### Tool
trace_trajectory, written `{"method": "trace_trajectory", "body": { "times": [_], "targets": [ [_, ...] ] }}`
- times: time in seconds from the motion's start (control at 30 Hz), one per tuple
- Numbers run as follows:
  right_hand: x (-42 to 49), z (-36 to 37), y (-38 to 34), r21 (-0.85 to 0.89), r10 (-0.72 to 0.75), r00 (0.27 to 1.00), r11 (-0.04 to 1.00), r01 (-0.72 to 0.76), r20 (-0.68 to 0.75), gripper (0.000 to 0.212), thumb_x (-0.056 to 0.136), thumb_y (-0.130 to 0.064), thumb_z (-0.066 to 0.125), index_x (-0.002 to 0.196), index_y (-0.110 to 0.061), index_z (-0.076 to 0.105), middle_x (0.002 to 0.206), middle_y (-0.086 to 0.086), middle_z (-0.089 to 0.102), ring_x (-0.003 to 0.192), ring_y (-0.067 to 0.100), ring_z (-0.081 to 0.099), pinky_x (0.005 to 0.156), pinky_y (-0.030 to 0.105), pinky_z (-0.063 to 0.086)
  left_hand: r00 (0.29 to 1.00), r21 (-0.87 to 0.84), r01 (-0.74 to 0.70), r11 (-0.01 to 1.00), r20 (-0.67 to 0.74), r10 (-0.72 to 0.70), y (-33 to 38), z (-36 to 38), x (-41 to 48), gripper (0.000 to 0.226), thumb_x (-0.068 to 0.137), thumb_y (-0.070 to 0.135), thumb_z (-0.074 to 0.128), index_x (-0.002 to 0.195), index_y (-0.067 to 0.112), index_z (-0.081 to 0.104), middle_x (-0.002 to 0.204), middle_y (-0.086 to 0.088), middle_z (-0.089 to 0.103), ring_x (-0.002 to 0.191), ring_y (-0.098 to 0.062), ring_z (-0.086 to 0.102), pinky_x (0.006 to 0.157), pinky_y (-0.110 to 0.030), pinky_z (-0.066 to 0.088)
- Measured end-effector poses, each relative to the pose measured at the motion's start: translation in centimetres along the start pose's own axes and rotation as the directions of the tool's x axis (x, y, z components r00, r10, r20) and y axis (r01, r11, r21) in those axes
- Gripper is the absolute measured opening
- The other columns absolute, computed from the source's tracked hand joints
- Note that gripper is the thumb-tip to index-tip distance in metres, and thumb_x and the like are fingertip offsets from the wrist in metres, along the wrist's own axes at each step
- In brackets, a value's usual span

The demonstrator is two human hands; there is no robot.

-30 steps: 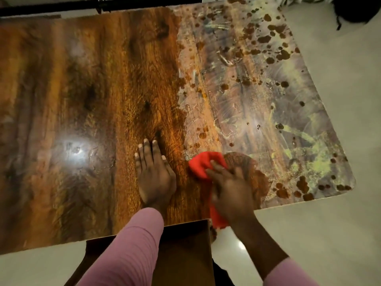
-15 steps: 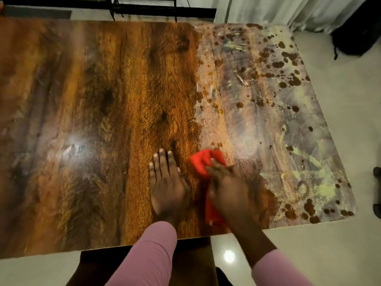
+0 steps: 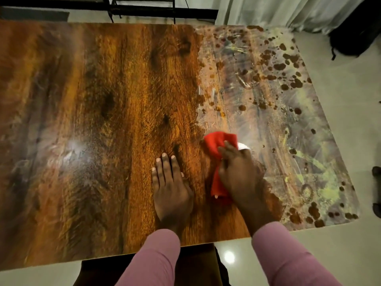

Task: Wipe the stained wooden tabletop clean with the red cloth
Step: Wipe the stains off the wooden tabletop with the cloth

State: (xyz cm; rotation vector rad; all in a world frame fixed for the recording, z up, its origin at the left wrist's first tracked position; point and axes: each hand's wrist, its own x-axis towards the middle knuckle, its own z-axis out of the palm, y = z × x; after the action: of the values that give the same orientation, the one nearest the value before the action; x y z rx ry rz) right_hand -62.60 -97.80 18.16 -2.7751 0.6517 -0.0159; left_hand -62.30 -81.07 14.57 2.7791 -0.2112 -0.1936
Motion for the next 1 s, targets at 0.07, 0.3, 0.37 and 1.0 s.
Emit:
{"method": "trace_trajectory", "body": {
  "times": [0.07,0.3,0.37,1.0],
  "targets": [
    [1.7,-0.5,0.9,0.080,0.276,0.960,0.959,-0.271,-0.048,0.044,0.087,-0.018,0.055,0.129,-0.030,0.056,0.142,-0.009,0.047,0.111,0.024,0.044,0.076,0.033,0.042,1.000,0.011,0.017,1.000,0.000,-0.017,0.1,0.2,0.0,0.058,0.100,0.028,0.015,0.154,0.007,0.021,0.162,-0.015,0.017,0.151,-0.030,0.008,0.122,-0.043,0.006],
    [1.3,1.2,-4.1,0.064,0.159,0.985,0.986,-0.155,-0.062,0.045,0.084,-0.024,0.055,0.129,-0.026,0.057,0.141,-0.006,0.049,0.110,0.025,0.046,0.080,0.037,0.051,0.999,0.023,0.037,0.999,0.021,-0.038,0.5,0.1,0.0,0.058,0.100,0.028,0.018,0.154,0.009,0.020,0.162,-0.014,0.016,0.151,-0.030,0.006,0.123,-0.044,0.006],
    [1.1,1.5,-4.1,-0.010,-0.035,0.999,0.999,0.035,-0.014,0.040,0.089,-0.026,0.051,0.129,-0.028,0.056,0.141,-0.008,0.048,0.111,0.024,0.045,0.077,0.035,0.049,0.999,0.008,0.043,0.999,0.029,-0.043,0.5,-0.2,0.0,0.058,0.100,0.029,0.019,0.154,0.009,0.022,0.162,-0.014,0.017,0.151,-0.029,0.007,0.123,-0.044,0.006],
    [8.9,0.2,-0.3,0.166,0.289,0.949,0.949,-0.268,-0.124,0.038,0.081,-0.017,0.063,0.118,-0.024,0.064,0.135,-0.006,0.053,0.109,0.025,0.044,0.075,0.032,0.040,0.995,0.034,-0.003,0.999,-0.102,0.006,2.9,-0.5,15.7,0.055,0.102,0.025,0.025,0.154,0.008,0.022,0.162,-0.014,0.018,0.151,-0.031,0.007,0.122,-0.047,0.002]
  ]
}}
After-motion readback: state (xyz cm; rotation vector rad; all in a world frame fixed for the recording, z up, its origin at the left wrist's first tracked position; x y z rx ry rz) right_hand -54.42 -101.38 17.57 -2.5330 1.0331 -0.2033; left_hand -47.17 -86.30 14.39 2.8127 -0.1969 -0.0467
